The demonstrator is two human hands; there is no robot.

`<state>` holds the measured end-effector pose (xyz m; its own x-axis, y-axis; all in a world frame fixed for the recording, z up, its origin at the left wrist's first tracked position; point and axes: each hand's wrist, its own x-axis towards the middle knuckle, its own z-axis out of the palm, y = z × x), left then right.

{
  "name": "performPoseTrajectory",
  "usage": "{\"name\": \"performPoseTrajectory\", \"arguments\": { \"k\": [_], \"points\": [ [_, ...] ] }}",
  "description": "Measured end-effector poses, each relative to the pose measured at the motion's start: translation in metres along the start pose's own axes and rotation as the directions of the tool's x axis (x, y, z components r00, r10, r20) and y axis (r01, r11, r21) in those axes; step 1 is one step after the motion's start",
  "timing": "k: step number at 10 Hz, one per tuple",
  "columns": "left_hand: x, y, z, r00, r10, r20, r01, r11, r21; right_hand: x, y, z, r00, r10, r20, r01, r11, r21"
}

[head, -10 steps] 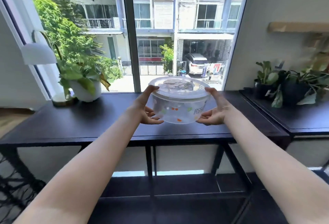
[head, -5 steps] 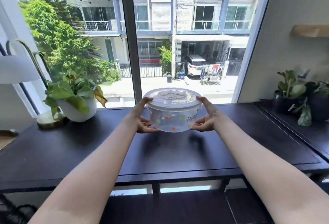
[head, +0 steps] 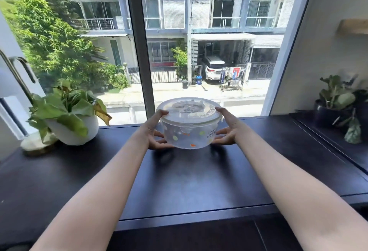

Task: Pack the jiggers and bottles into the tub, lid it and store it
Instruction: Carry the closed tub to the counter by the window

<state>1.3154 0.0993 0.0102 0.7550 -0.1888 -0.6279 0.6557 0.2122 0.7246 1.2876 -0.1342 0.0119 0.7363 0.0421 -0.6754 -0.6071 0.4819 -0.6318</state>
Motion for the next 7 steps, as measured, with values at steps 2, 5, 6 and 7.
{"name": "performPoseTrajectory", "arguments": {
  "k": [2,5,6,7],
  "points": [
    [0.008,-0.003,-0.001,0.999,0.027,-0.038,-0.025,0.999,0.043,0.003,-0.005,0.001,0.990,-0.111,-0.088,0.101,0.988,-0.119],
    [0.008,-0.005,0.005,0.986,0.110,-0.126,-0.104,0.993,0.049,0.007,-0.005,0.011,0.980,-0.149,-0.133,0.143,0.988,-0.054],
    [-0.001,-0.009,0.012,0.981,0.143,-0.130,-0.147,0.989,-0.018,0.000,-0.001,0.015,0.983,-0.154,-0.102,0.157,0.987,0.022],
    [-0.022,-0.025,0.019,0.945,0.257,-0.202,-0.268,0.963,-0.031,-0.015,0.011,0.012,0.937,-0.299,-0.180,0.293,0.954,-0.057]
  ]
}}
